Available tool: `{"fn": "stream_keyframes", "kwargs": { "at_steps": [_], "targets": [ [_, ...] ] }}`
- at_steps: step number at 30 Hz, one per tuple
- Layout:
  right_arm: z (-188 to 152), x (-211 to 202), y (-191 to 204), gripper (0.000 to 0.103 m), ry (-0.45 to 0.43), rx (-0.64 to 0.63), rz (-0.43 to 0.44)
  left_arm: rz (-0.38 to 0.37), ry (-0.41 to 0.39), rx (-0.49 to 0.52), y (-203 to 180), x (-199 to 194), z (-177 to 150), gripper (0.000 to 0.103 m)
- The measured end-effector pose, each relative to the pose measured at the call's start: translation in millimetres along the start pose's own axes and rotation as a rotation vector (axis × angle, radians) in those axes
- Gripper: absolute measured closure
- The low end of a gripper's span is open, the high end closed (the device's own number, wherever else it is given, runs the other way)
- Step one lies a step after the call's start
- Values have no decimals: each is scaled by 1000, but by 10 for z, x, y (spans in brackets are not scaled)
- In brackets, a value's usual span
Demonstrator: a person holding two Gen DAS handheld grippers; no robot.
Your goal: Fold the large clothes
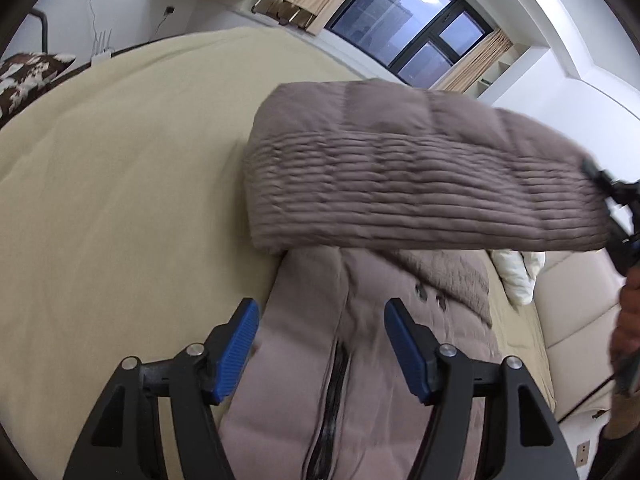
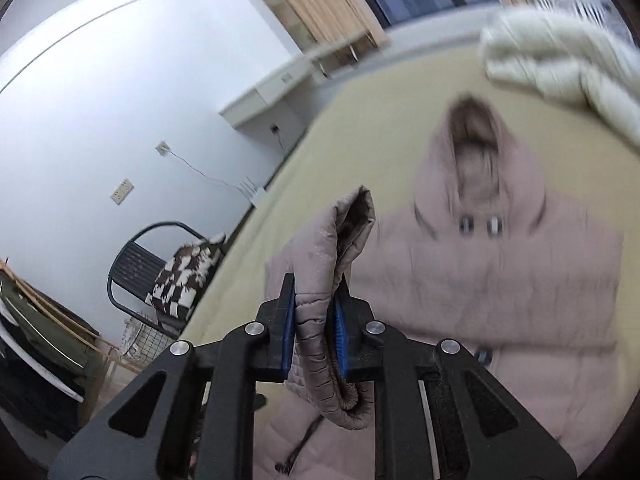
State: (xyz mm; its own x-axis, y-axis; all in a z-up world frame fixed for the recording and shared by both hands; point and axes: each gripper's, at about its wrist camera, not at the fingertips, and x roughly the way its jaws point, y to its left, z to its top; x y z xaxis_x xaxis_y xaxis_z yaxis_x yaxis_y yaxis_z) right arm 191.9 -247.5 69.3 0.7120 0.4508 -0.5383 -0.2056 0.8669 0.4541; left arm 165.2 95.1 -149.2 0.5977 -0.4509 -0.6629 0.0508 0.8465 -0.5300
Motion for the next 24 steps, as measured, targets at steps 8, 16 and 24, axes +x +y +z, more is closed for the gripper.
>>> {"fn": "stream_keyframes", "kwargs": {
  "at_steps": [8, 16, 24],
  "targets": [
    [472, -440, -1217, 87, -82, 105, -180, 34, -57, 42, -284, 425, 503, 35],
    [-478, -20, -3288, 87, 31, 471, -341, 89, -8, 135, -501, 1121, 812, 39],
    [-1008, 240, -3989, 82, 20, 611, -272, 247, 152, 286, -680, 2076, 919, 43]
  ]
}}
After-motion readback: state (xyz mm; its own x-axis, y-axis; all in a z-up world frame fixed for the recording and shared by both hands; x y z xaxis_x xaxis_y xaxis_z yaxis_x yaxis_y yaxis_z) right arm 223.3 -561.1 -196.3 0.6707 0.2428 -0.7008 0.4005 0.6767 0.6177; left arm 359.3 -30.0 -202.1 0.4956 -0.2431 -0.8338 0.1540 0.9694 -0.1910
